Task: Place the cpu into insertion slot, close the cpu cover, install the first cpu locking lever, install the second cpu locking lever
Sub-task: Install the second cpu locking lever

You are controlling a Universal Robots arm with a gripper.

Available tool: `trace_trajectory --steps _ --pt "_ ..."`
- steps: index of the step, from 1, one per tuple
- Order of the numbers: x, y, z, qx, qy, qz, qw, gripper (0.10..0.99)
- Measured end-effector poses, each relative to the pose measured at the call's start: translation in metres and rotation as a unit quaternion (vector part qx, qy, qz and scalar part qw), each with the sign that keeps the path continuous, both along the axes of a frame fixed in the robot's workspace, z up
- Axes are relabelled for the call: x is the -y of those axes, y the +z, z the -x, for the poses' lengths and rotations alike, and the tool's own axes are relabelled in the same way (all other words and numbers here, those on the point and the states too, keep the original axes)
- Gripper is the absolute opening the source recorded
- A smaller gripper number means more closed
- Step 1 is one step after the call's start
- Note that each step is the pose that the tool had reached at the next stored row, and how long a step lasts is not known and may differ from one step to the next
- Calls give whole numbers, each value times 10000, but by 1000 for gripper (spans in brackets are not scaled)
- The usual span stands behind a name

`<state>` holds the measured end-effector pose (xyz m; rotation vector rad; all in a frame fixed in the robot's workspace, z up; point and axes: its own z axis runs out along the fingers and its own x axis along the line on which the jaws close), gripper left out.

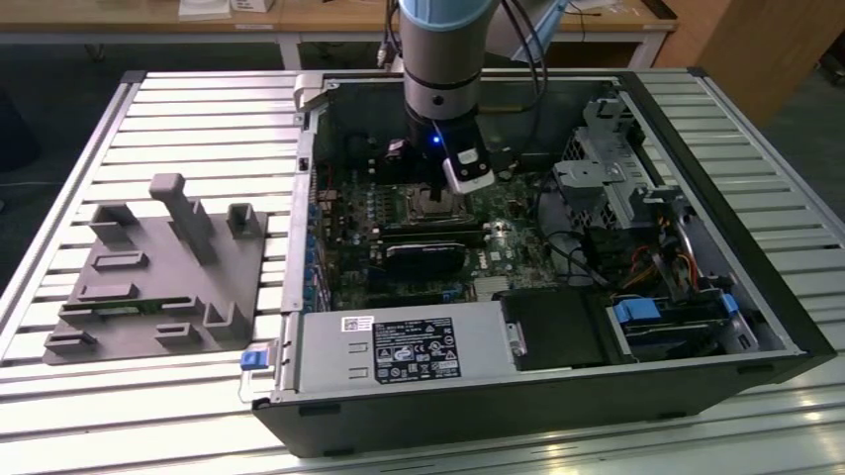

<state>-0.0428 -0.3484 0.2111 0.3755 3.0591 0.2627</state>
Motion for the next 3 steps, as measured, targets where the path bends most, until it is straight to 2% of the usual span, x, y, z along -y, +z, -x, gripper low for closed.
trace_trajectory --steps 3 --pt "0 0 -1 0 0 0 10000 106"
